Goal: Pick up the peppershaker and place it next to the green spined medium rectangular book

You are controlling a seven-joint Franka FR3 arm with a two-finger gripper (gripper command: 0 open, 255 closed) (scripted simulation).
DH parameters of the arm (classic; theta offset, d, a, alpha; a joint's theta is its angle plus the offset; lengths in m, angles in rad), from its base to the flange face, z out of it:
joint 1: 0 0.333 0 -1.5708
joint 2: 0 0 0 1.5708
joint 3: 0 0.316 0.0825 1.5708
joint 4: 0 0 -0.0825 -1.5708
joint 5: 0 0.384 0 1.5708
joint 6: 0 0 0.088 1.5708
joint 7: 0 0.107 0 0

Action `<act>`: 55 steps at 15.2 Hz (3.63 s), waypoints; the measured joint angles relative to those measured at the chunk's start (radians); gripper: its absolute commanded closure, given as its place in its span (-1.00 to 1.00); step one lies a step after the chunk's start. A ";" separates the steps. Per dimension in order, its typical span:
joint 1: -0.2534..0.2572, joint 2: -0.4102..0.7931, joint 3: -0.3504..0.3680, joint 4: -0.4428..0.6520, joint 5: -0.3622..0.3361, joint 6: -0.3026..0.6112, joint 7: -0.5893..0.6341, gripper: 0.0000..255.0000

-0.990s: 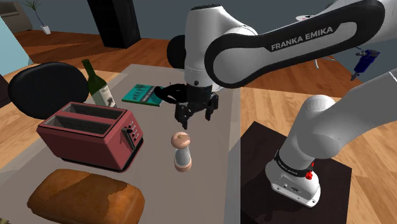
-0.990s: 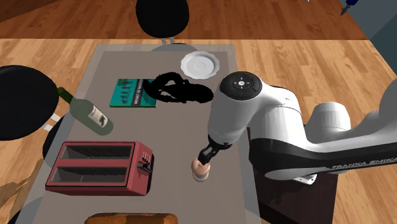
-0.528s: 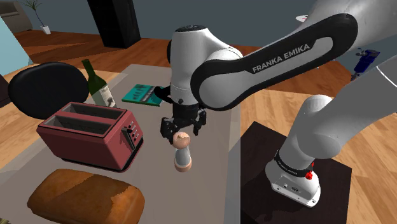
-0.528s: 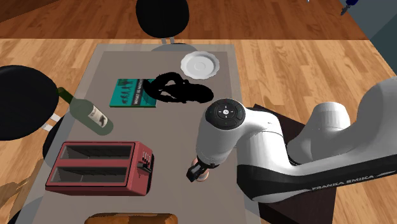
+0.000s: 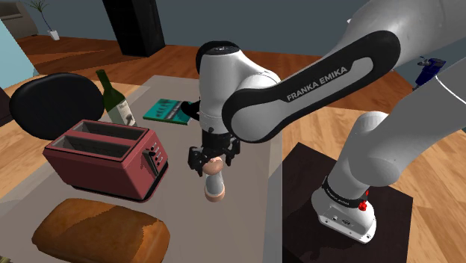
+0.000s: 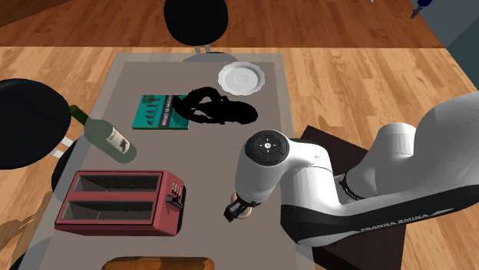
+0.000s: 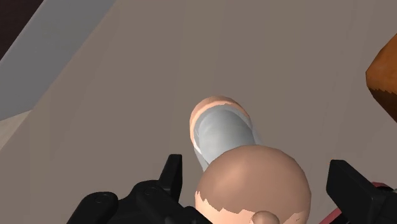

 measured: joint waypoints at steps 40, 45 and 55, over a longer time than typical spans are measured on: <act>-0.007 -0.116 -0.073 0.250 -0.036 -0.363 0.026 1.00; -0.011 -0.121 -0.086 0.308 -0.045 -0.427 0.030 1.00; -0.021 -0.104 -0.102 0.458 -0.065 -0.559 0.050 1.00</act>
